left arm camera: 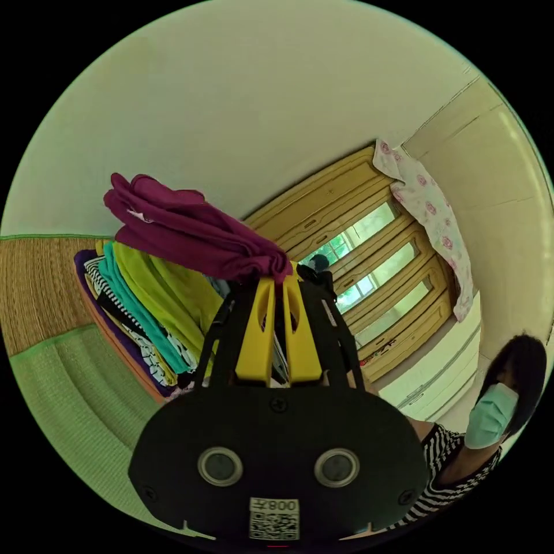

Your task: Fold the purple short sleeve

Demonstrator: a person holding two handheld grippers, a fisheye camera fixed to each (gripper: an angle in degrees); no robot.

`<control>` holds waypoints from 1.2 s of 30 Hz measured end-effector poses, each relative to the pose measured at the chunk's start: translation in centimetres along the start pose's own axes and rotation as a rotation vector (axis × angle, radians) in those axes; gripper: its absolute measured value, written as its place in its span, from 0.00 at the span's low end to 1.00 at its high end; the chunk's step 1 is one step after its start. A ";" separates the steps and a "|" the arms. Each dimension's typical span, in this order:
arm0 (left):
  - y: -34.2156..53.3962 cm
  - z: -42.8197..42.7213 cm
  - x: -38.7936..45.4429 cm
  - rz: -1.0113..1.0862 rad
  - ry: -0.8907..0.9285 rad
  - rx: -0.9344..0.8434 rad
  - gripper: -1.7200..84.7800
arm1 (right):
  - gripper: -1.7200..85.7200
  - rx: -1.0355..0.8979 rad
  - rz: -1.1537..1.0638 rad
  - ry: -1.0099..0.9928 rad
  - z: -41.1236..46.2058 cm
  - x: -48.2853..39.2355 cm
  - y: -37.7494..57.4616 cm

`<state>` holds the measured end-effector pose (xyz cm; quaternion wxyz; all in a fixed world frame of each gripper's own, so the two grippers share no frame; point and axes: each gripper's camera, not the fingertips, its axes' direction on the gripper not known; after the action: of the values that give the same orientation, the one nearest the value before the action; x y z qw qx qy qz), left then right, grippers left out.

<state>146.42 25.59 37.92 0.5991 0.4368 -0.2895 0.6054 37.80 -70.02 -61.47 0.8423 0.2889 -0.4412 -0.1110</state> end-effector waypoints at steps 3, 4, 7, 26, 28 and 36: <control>-0.4 7.3 -3.6 -0.109 -0.033 -0.124 0.05 | 0.04 0.005 0.190 0.049 -1.6 9.2 2.5; -0.2 9.9 -5.0 -0.169 -0.052 -0.183 0.05 | 0.04 0.001 0.230 0.061 -1.8 10.8 3.2; -0.2 13.8 -6.4 -0.232 -0.004 -0.236 0.05 | 0.04 -0.019 0.335 0.071 -2.4 16.5 5.9; -9.4 22.0 3.0 -0.038 -0.150 -0.361 0.06 | 0.02 0.102 0.323 0.053 -8.4 17.6 10.3; -10.0 21.7 4.3 -0.016 -0.142 -0.337 0.06 | 0.02 0.137 0.285 0.076 -9.2 16.0 10.7; -10.3 22.1 7.3 0.023 -0.185 -0.323 0.04 | 0.02 0.011 0.118 0.155 -3.0 8.3 11.6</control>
<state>161.20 10.86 52.48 0.6252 0.3855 -0.4417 0.5152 44.33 -63.17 -50.40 0.8774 0.2748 -0.3916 -0.0359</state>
